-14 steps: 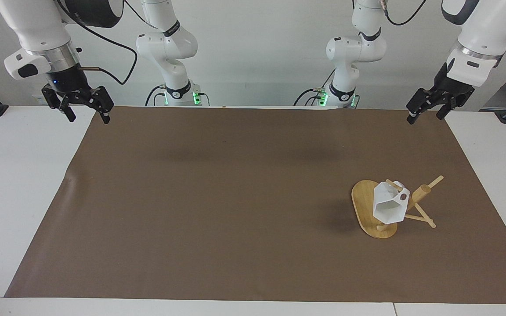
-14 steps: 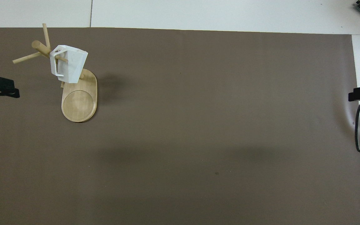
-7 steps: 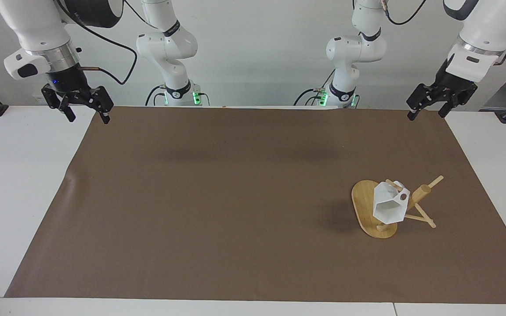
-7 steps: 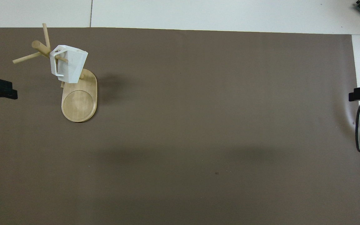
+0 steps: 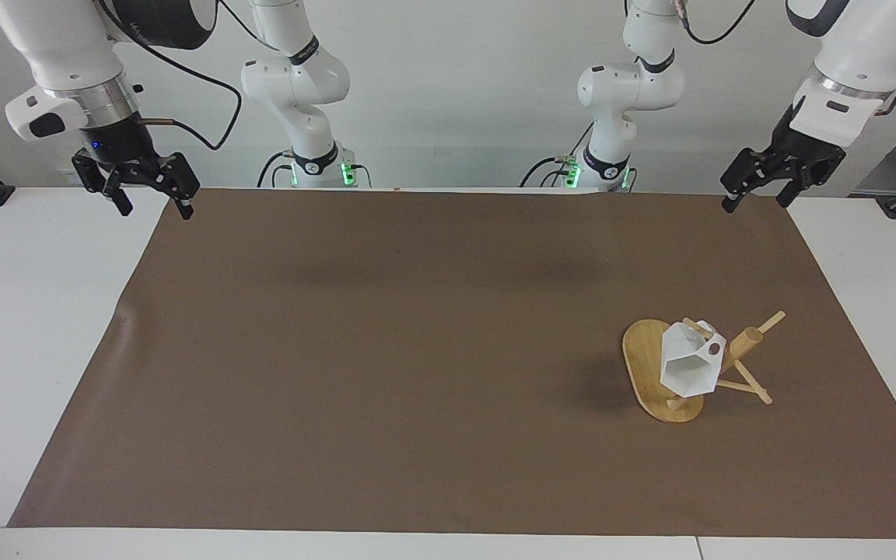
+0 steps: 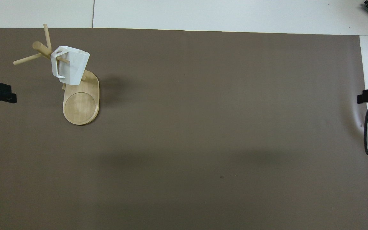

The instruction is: Hang cup on rack

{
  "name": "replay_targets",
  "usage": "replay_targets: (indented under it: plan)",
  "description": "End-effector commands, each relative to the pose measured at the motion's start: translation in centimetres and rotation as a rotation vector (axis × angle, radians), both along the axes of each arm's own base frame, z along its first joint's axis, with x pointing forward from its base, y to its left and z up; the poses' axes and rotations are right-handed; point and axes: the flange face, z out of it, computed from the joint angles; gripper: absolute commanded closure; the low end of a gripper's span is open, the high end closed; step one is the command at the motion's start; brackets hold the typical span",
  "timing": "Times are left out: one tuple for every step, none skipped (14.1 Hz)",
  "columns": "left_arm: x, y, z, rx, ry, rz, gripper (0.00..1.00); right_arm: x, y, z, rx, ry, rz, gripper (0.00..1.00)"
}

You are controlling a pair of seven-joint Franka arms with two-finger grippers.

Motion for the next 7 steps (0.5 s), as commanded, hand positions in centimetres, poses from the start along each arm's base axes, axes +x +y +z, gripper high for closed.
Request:
replay_targets:
  plan:
    - [-0.3, 0.86, 0.71, 0.053, 0.009, -0.004, 0.0, -0.61, -0.15, 0.01, 0.022, -0.007, -0.008, 0.0]
    - [-0.5, 0.76, 0.79, 0.058, 0.015, -0.007, 0.0, -0.61, -0.15, 0.01, 0.022, -0.007, -0.008, 0.0]
    - [-0.64, 0.6, 1.05, 0.058, 0.008, -0.01, 0.0, -0.61, -0.15, 0.01, 0.022, -0.007, -0.008, 0.0]
    - [-0.63, 0.51, 1.07, 0.058, 0.007, -0.01, 0.0, -0.61, -0.15, 0.01, 0.022, -0.007, -0.008, 0.0]
    - [-0.61, 0.6, 1.08, 0.058, 0.005, -0.008, 0.0, -0.61, -0.15, 0.01, 0.022, -0.007, -0.008, 0.0]
    - [-0.64, 0.6, 1.17, 0.057, 0.002, -0.01, 0.0, -0.61, -0.15, 0.01, 0.022, -0.007, -0.008, 0.0]
    - [-0.63, 0.5, 1.19, 0.056, 0.001, -0.011, 0.0, -0.61, -0.15, 0.01, 0.022, -0.007, -0.008, 0.0]
